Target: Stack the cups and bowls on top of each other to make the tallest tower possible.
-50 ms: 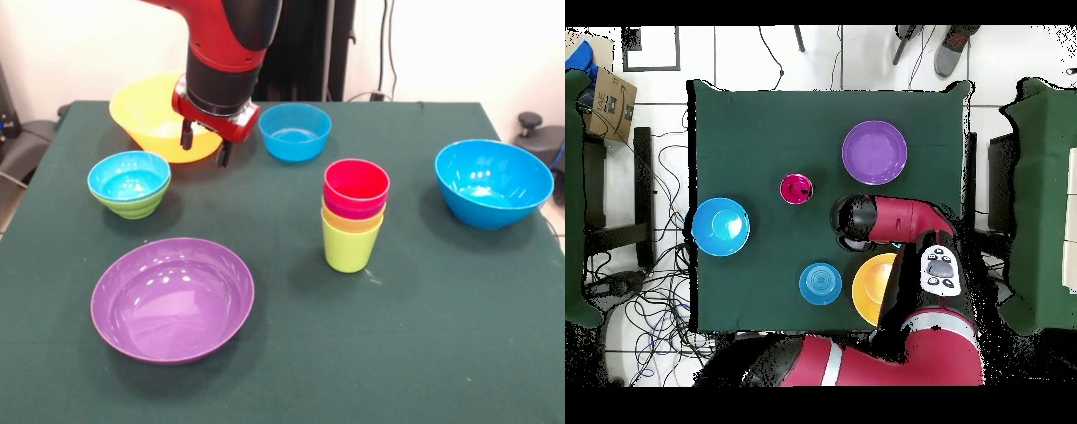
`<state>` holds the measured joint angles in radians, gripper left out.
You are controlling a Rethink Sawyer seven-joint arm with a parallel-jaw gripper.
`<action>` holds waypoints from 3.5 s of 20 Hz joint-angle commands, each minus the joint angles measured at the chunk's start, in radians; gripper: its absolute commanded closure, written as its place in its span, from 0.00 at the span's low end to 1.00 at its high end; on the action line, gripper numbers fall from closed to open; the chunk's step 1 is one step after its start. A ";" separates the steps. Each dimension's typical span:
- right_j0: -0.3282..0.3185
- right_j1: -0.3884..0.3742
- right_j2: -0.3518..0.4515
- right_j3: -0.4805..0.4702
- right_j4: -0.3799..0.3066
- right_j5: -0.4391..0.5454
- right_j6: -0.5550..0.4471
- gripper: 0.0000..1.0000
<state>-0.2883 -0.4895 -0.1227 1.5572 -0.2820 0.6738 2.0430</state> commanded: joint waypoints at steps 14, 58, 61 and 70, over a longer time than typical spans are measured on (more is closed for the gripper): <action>0.011 -0.050 0.085 0.062 0.023 0.192 -0.023 0.00; -0.038 0.019 0.112 0.152 0.066 -0.098 0.080 0.00; -0.039 0.025 0.110 0.147 0.060 -0.099 0.075 0.00; -0.065 0.053 0.124 0.123 0.037 -0.089 0.023 0.00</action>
<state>-0.3403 -0.4991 -0.1075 1.6725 -0.2461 0.6410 2.0430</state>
